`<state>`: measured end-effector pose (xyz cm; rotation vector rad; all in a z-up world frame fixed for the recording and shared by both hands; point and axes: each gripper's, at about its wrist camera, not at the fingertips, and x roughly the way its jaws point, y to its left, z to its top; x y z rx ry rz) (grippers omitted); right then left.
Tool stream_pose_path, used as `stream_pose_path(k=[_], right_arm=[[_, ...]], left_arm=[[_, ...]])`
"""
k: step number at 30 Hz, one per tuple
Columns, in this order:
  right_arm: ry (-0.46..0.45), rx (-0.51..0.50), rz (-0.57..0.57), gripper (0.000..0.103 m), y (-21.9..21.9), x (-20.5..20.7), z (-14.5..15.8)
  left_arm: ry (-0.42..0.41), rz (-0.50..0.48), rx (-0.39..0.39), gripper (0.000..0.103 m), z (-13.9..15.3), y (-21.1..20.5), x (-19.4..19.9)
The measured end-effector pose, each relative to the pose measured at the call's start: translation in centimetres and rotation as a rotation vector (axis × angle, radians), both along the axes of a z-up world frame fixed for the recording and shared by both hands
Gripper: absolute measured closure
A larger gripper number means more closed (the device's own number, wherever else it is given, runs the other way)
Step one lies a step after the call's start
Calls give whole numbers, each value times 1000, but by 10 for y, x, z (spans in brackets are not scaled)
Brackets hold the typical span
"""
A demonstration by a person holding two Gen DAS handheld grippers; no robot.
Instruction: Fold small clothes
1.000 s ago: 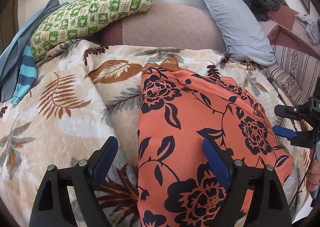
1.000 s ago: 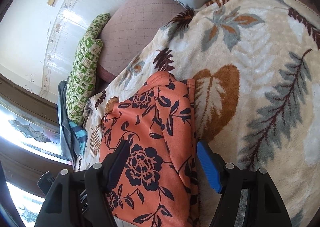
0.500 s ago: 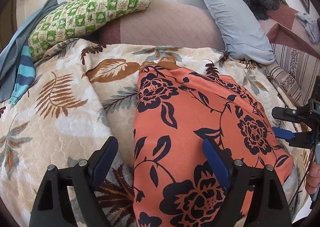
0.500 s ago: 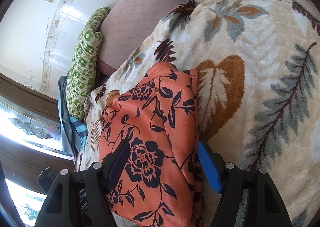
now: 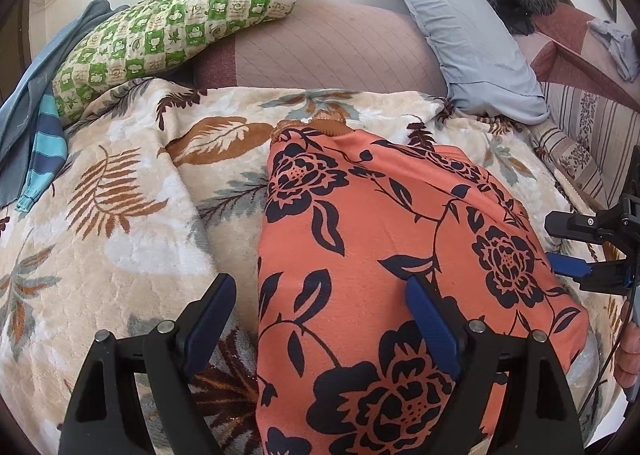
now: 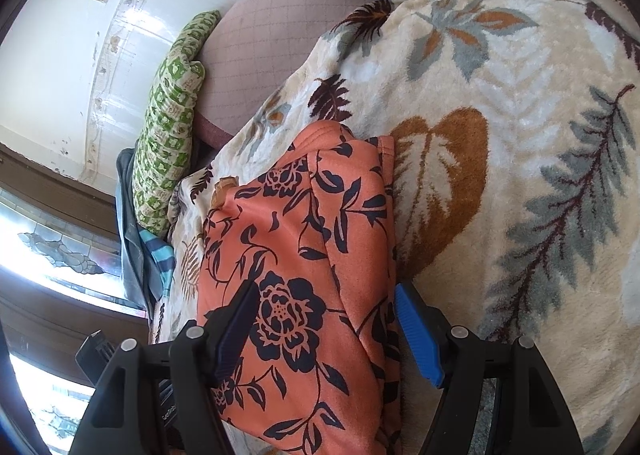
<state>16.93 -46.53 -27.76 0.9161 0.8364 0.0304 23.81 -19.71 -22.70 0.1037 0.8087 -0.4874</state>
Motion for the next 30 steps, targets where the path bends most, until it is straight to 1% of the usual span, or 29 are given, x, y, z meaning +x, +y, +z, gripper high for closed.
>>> stream_pose_path(k=[20,30], right_arm=[[4,0,10,31,1,1,-2],[11,10,17,31,2,4,-8]], left_arm=[[6,-7,3,14,-2,-3,0],[17,-13,-1,14,-6,-6,0]])
